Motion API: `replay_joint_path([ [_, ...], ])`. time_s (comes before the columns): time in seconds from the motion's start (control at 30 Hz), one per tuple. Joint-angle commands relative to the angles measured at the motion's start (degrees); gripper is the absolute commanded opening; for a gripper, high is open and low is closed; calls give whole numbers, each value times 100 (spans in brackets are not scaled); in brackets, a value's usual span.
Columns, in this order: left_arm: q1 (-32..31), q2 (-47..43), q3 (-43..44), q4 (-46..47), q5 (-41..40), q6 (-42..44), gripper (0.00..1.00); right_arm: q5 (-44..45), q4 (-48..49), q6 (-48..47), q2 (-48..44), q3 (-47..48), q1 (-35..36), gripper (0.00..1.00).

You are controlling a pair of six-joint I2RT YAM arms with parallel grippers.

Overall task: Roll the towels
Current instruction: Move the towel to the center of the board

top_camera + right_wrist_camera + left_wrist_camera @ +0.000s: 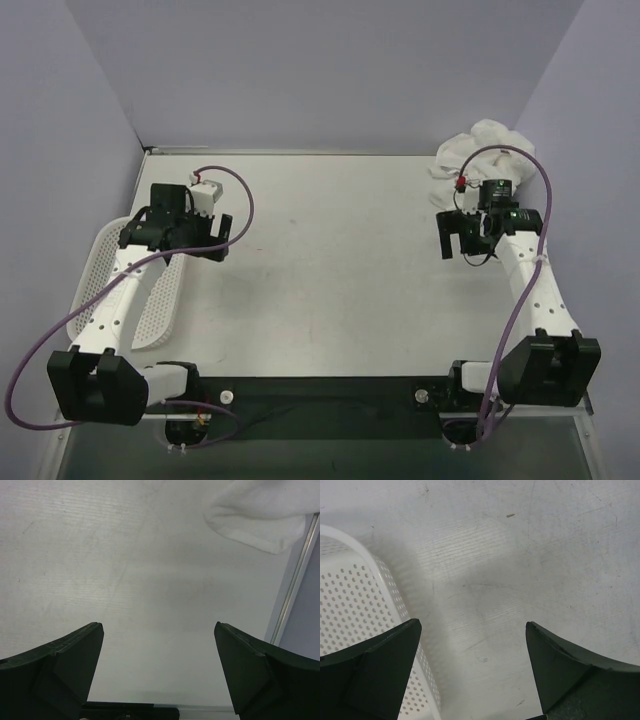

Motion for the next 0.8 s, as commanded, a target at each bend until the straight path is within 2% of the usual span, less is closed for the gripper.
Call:
replay_joint_path([
  [0.0, -70, -65, 294, 320, -216, 85, 97, 449, -87, 205, 486, 524, -259, 100],
  [0.2, -79, -47, 356, 311, -243, -38, 97, 354, -316, 583, 1971, 1465, -918, 100],
  [0.6, -96, 23, 382, 197, -357, -117, 97, 442, -439, 918, 4450, 3433, -989, 98],
  [0.7, -96, -21, 444, 118, -305, -205, 97, 336, -588, 883, 4995, 3750, -989, 84],
  [0.73, -88, -91, 444, 109, -156, -223, 97, 214, -632, 856, 5161, 3786, -972, 68],
  [0.77, -79, -117, 453, 109, -77, -249, 97, 126, -685, 839, 5215, 3795, -937, 59],
])
